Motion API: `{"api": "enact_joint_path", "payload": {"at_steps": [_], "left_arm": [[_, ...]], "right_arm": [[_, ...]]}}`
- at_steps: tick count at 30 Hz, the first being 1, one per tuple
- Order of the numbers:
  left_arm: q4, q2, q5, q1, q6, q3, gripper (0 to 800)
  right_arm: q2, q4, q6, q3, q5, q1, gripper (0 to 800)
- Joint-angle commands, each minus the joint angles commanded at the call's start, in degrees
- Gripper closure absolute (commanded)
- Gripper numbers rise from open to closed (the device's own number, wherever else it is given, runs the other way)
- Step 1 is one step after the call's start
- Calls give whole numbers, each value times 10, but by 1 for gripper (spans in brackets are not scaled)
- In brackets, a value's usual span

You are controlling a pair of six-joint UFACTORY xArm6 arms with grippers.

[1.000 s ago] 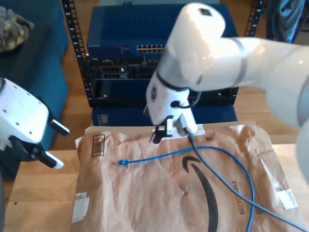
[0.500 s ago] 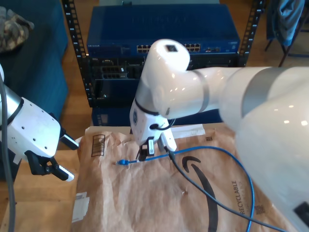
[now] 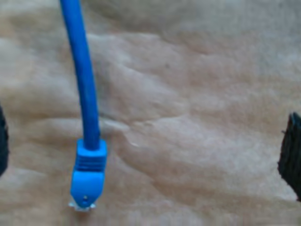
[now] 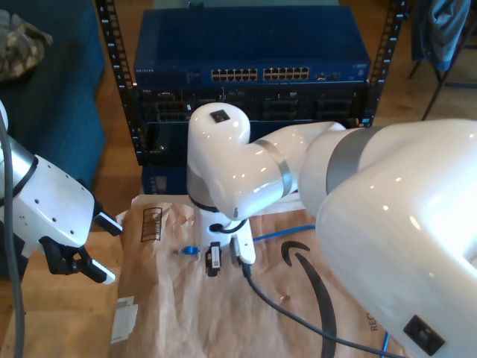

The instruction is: Grab the cable and plug it in

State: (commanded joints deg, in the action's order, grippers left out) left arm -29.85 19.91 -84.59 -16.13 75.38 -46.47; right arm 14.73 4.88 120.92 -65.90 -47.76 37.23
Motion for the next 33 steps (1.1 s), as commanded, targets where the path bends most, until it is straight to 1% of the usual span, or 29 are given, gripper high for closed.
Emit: {"api": "enact_joint_path", "payload": {"at_steps": [2, 7, 9, 16, 20, 21, 27, 33], "left_arm": [[1, 0, 1, 0, 0, 1, 0], [1, -1, 1, 0, 0, 4, 0], [1, -1, 1, 0, 0, 4, 0], [1, -1, 1, 0, 0, 4, 0], [1, -1, 1, 0, 0, 4, 0], [1, -1, 1, 0, 0, 4, 0], [1, -1, 2, 0, 0, 4, 0], [1, -1, 2, 0, 0, 4, 0]], "right_arm": [[4, -13, 29, 2, 10, -1, 11], [15, -78, 94, -11, 9, 0, 13], [25, -86, 102, -20, 9, 1, 14], [62, -86, 105, -58, 7, 14, 29], [70, -85, 105, -59, 6, 16, 84], [73, -85, 105, -59, 6, 16, 85], [73, -85, 113, -58, 6, 16, 221], [72, -85, 113, -59, 7, 18, 270]]}}
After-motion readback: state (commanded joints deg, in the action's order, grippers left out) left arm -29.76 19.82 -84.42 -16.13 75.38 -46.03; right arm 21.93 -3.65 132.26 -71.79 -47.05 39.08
